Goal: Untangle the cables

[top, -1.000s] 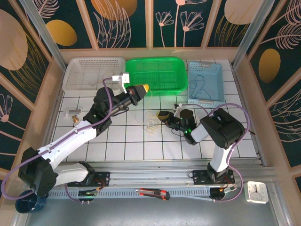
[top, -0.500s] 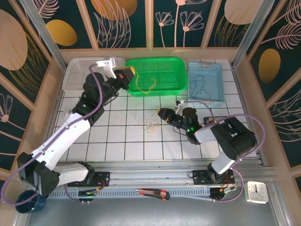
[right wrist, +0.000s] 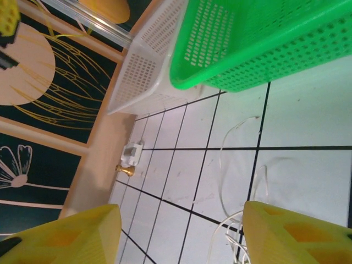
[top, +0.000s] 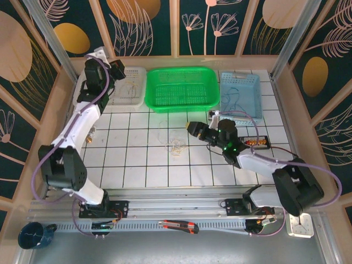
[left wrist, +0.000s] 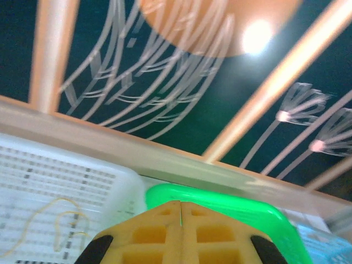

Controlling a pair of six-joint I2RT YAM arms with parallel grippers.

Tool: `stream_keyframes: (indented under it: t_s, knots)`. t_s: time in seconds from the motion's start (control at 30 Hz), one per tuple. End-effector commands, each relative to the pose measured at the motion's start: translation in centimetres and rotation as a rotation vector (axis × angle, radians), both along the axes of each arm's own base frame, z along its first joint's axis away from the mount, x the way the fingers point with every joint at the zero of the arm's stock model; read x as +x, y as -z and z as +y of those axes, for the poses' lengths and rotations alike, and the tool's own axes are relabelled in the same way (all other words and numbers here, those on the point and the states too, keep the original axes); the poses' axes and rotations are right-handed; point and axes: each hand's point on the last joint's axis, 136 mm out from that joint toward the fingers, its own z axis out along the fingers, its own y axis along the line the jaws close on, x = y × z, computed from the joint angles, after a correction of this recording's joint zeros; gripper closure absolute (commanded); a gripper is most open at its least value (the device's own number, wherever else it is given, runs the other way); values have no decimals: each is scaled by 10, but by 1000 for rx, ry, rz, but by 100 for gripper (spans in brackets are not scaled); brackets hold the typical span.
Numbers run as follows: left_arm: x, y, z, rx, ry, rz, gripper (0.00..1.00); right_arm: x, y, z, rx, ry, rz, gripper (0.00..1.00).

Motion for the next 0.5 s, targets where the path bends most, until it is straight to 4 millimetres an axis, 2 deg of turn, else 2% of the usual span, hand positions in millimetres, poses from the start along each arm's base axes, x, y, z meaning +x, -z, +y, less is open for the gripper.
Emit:
stream_keyframes:
  t_s: [0.0,0.07,0.17,0.23,0.3,0.4,0.47]
  knots:
    - [26,15,29,44,-72,45,100,0,-4,-13,-91,45,-23,40]
    - [45,37,42,49,-99,91,100,-4,-4,-18,-112,53,-26,40]
    - [67,55,58,46,-123,129,99,-11,-4,-23,-141,60,-27,40]
    - [78,65,65,56,-129,156,92,-15,-1,-25,-163,64,-24,40]
    - [89,68,72,73,-137,173,80,-18,1,-28,-181,65,-23,39]
    - [98,67,83,98,-149,196,51,-22,4,-30,-208,66,-22,39]
    - [100,56,86,107,-156,187,29,-24,6,-30,-222,65,-23,39]
